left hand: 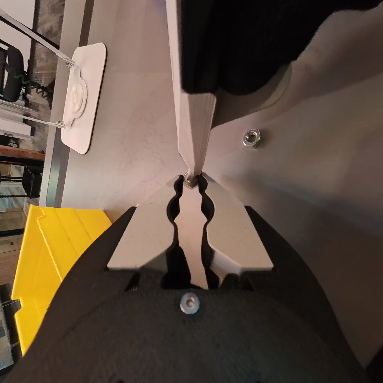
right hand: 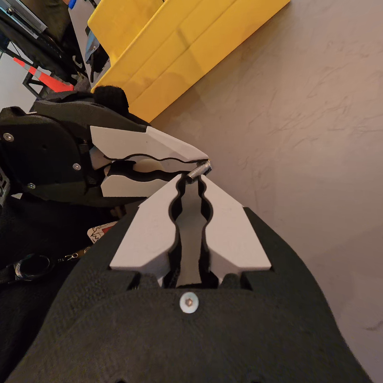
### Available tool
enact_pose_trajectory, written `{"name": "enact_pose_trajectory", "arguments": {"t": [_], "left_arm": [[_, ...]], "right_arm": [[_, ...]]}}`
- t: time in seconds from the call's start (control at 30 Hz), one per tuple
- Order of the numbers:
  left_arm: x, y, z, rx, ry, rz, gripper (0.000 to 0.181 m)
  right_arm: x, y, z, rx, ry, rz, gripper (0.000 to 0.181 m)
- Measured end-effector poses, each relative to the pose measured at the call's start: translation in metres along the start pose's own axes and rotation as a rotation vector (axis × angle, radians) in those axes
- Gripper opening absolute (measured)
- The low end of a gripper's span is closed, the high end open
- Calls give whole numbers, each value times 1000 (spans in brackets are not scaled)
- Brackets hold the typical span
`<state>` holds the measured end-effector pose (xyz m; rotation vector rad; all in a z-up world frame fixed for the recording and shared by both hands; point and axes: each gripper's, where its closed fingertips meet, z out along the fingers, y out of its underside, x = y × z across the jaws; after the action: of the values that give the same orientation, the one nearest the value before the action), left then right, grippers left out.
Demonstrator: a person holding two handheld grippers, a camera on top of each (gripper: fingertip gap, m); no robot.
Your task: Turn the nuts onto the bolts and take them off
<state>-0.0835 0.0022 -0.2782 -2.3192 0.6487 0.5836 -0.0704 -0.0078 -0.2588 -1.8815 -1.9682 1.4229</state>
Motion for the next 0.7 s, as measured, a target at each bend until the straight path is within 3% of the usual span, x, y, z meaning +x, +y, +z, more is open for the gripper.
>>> {"name": "enact_pose_trajectory", "arguments": {"t": [0.7], "left_arm": [[-4, -9, -8, 167, 110, -167, 25]], "right_arm": [[-6, -6, -11, 17, -27, -53, 10]]}}
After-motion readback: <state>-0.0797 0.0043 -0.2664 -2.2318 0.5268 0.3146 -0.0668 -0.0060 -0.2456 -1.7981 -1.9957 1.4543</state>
